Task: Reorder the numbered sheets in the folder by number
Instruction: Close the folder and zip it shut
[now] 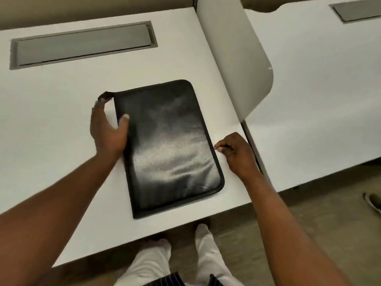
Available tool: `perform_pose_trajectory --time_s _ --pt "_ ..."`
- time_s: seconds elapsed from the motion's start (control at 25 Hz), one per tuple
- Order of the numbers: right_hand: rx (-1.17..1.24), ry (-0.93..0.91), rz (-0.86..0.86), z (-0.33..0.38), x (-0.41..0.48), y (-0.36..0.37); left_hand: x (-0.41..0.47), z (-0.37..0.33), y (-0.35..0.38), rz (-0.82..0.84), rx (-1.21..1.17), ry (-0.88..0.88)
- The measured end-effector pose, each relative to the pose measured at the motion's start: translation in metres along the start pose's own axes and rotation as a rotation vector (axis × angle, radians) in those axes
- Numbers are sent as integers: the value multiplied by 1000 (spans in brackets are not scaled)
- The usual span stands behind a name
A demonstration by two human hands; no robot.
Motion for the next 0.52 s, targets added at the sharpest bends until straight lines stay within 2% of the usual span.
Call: perform_pose_trajectory --time_s 0.12,0.28,0.36,0.52 --pt "-23 49 -15 -3 -24 -6 -121 -40 3 278 53 92" --pt "-18 113 -16 -6 -59 -11 -217 -44 -16 495 233 107" --pt "-33 137 -26 -8 -76 -13 -231 -35 -27 528 259 67" --pt "-59 174 -52 -11 -108 -8 -236 -27 -39 477 160 22"
Point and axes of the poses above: each hand's wrist, its own x-axis towards the middle knuckle, its own y-axis out of the palm, z = x × y, the point moved 3 cm from there along x, towards the middle knuckle, and after that the axes turned 11 degrees about y, right-handed, at the moved point
